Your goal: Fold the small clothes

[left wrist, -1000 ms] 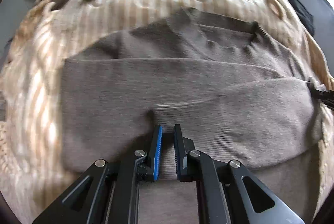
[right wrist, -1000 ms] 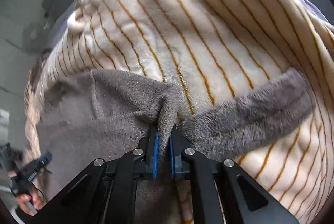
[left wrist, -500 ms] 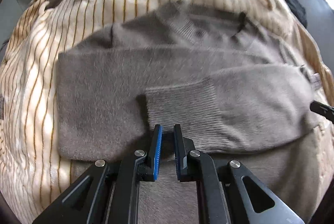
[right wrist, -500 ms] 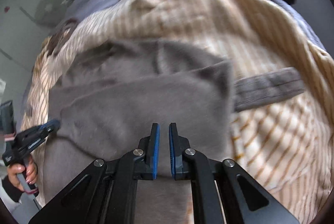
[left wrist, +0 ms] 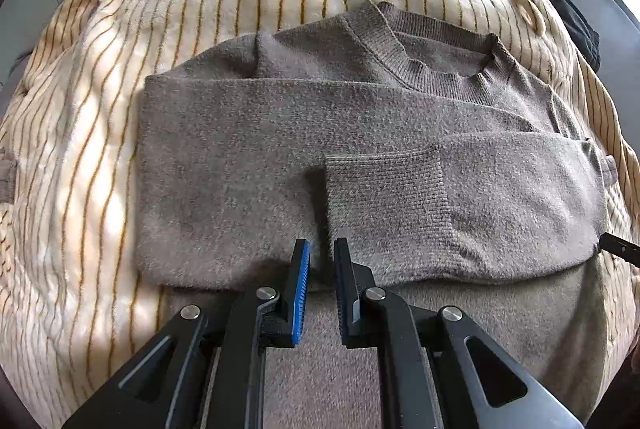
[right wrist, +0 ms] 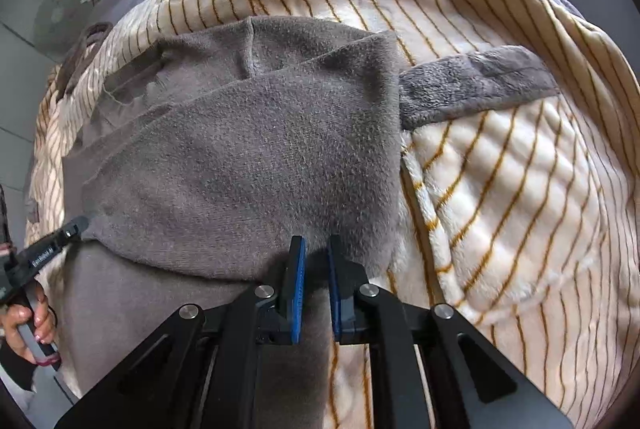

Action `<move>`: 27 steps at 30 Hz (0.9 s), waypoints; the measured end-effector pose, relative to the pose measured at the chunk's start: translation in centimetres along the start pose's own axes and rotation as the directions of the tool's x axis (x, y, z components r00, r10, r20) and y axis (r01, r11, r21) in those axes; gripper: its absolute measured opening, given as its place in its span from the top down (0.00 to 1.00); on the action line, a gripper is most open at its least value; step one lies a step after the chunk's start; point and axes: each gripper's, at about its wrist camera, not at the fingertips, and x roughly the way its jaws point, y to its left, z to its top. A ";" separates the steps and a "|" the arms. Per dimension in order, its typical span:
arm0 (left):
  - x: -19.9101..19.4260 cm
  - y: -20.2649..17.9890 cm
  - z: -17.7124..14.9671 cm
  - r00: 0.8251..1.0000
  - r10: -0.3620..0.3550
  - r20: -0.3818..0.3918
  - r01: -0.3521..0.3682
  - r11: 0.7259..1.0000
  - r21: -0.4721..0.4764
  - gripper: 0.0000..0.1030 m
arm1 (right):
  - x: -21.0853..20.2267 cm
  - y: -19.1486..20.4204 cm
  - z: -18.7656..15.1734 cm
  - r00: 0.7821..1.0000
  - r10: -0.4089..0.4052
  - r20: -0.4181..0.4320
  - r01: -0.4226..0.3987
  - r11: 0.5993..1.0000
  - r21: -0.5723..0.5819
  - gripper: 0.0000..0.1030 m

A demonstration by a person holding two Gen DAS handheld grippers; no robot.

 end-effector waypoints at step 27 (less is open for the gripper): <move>-3.4 4.4 -3.3 0.988 0.148 -0.047 -0.149 0.988 -0.030 0.01 | 1.6 7.4 -1.2 0.998 0.064 -0.018 -0.065 0.997 -0.030 0.23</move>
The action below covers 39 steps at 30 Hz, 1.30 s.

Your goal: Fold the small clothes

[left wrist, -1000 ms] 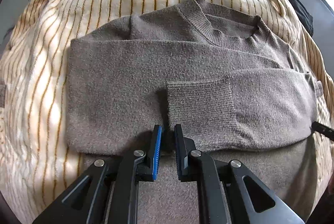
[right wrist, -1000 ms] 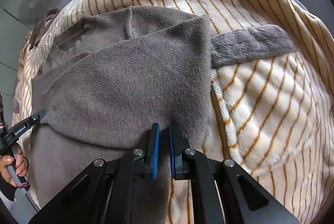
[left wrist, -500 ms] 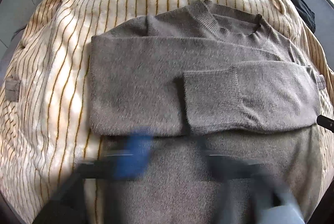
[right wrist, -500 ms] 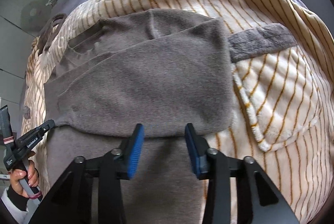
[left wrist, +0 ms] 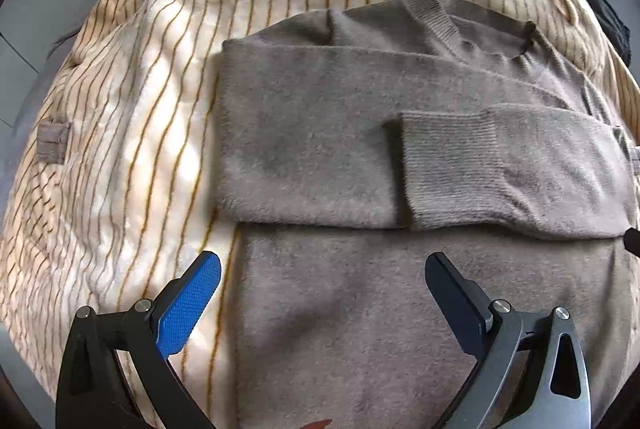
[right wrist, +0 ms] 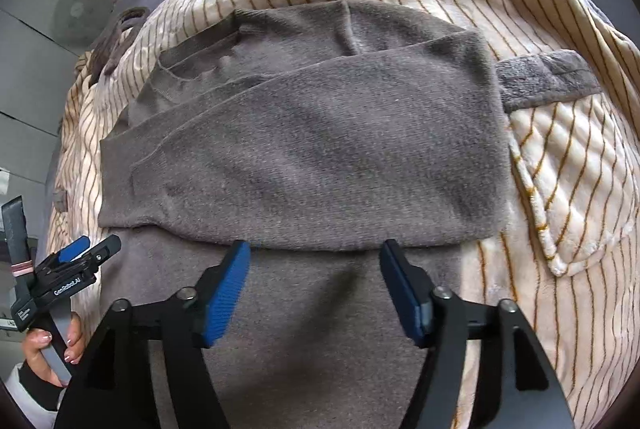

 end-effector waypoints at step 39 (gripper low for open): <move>-3.0 2.4 -9.3 0.994 -0.038 -0.098 0.046 0.995 0.085 0.01 | -0.9 -0.4 -4.6 0.978 0.199 -0.066 -0.179 0.957 0.228 0.00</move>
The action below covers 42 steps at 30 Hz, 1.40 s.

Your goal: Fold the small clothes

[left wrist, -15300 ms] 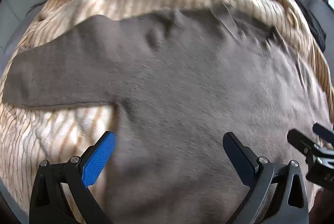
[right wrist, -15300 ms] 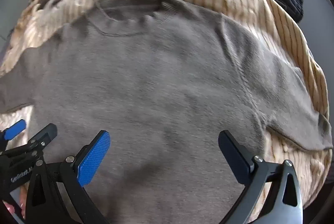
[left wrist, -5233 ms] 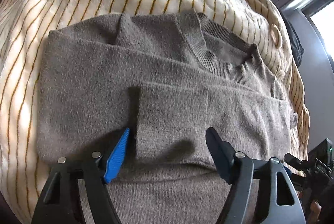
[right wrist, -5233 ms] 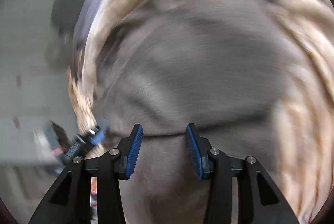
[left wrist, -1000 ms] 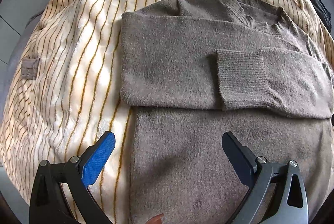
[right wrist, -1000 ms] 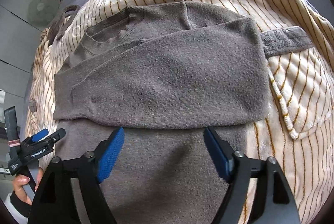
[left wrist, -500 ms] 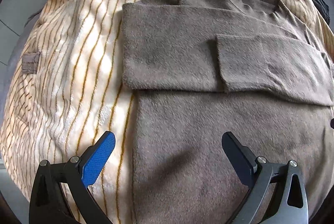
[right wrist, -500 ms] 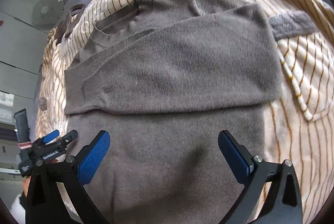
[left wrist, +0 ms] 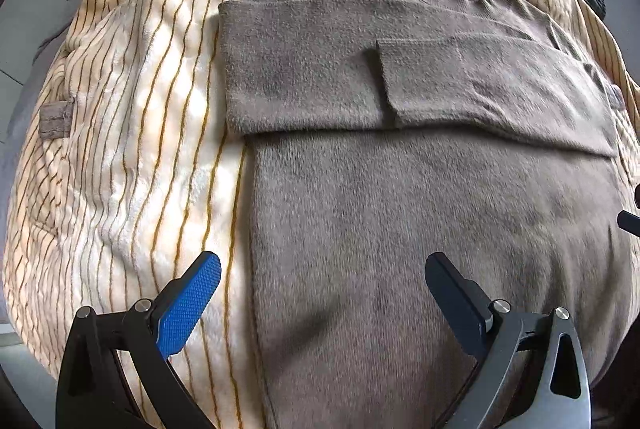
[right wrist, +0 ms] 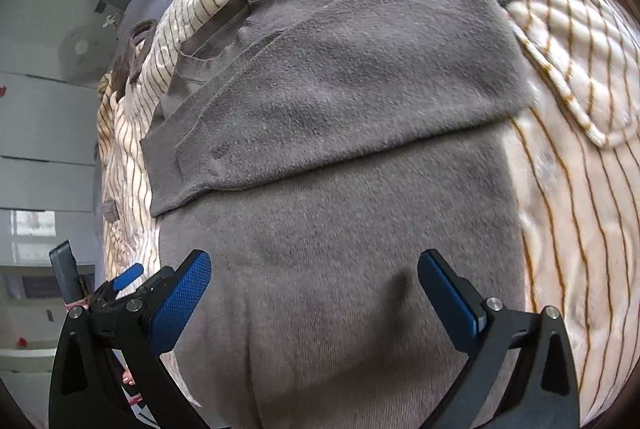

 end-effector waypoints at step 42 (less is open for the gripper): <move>-2.6 0.7 -16.8 0.858 -0.363 -0.363 0.433 0.892 0.132 0.72 | -0.5 -7.4 -15.6 0.895 0.249 -0.370 -0.199 0.965 0.170 0.40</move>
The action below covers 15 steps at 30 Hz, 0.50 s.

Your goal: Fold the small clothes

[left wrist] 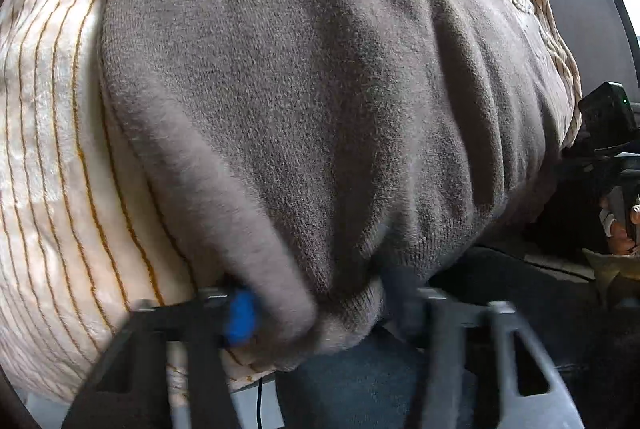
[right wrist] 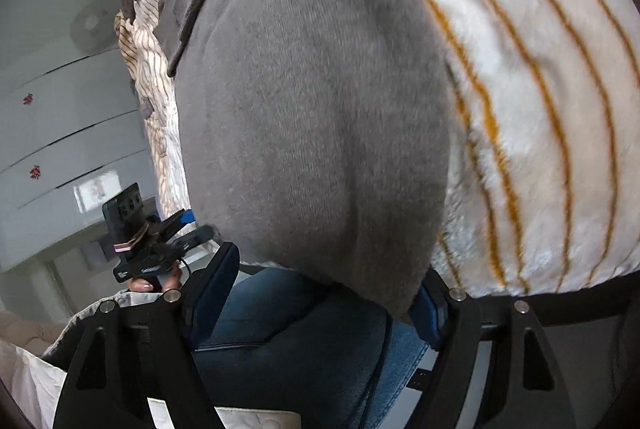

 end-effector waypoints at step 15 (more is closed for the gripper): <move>-10.0 5.2 5.1 0.933 -0.224 0.281 0.266 0.956 -0.125 0.86 | -4.5 8.4 5.7 0.926 0.338 0.171 -0.306 0.934 -0.185 0.93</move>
